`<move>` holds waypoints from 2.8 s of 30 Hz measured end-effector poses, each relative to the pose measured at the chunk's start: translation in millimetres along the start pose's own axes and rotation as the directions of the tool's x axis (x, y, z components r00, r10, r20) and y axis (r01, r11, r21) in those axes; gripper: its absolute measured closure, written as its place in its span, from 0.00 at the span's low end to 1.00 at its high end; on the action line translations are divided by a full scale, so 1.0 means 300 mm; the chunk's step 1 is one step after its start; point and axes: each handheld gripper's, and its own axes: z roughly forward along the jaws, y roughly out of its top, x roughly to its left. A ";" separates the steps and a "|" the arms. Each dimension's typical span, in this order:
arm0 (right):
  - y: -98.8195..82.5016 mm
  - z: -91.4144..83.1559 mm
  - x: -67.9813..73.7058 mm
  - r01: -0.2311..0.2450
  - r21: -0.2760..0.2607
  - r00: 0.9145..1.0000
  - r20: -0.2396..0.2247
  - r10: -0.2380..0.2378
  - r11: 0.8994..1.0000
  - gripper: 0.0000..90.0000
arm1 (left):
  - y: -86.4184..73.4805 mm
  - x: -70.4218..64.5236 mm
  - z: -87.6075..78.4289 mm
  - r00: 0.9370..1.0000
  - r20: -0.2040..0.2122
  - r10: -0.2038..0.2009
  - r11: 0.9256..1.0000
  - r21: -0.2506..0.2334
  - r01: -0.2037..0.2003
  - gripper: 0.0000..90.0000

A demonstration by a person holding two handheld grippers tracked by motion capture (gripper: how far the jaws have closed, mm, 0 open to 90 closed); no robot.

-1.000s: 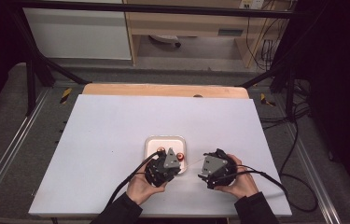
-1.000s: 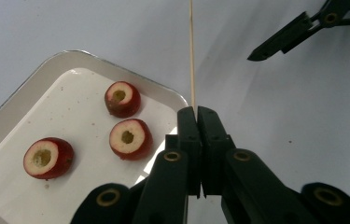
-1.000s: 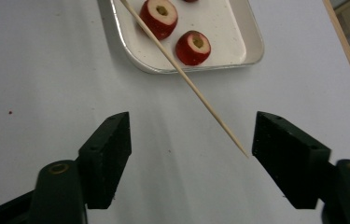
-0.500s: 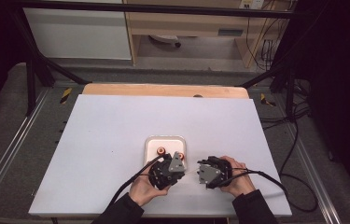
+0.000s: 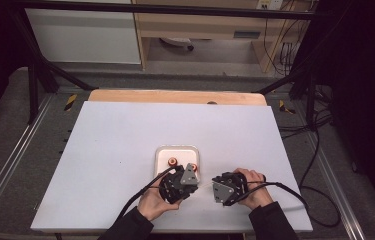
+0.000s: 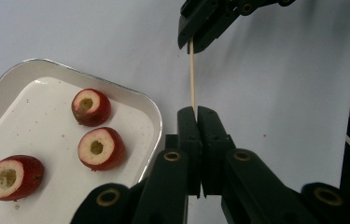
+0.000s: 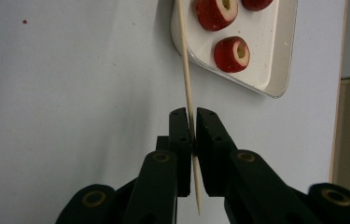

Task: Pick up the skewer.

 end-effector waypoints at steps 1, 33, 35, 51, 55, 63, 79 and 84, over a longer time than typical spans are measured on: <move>0.000 -0.001 0.001 0.008 0.000 1.000 -0.001 -0.008 1.000 0.96 | 0.000 0.000 0.000 1.000 0.000 0.000 1.000 0.000 0.000 0.99; 0.064 -0.020 -0.010 0.268 0.099 0.962 0.032 -0.273 0.958 0.99 | 0.075 0.039 0.081 0.995 0.055 -0.082 0.965 0.253 0.066 0.94; 0.069 -0.018 -0.011 0.291 0.097 0.955 0.034 -0.296 0.952 0.99 | 0.074 0.038 0.086 0.995 0.054 -0.081 0.965 0.256 0.065 0.97; 0.064 -0.025 -0.037 0.063 0.069 0.994 0.083 -0.069 0.996 0.75 | 0.023 0.021 0.059 0.995 -0.002 -0.097 0.974 0.207 0.096 0.99; 0.030 -0.035 -0.058 -0.165 0.027 0.980 0.116 0.161 0.986 0.58 | -0.019 0.016 0.025 0.992 -0.042 -0.115 0.980 0.160 0.120 0.99; -0.043 -0.051 -0.081 -0.570 -0.124 0.811 0.070 0.580 0.812 0.34 | -0.107 0.003 -0.043 0.971 -0.132 -0.200 0.978 0.029 0.206 0.98; -0.088 0.001 -0.093 -0.839 -0.080 0.542 -0.056 0.838 0.537 0.08 | -0.259 -0.019 -0.139 0.882 -0.232 -0.409 0.898 -0.275 0.344 0.98; -0.060 0.012 -0.126 -0.868 -0.072 0.496 -0.090 0.863 0.491 0.04 | -0.292 -0.016 -0.144 0.858 -0.233 -0.457 0.870 -0.316 0.378 0.98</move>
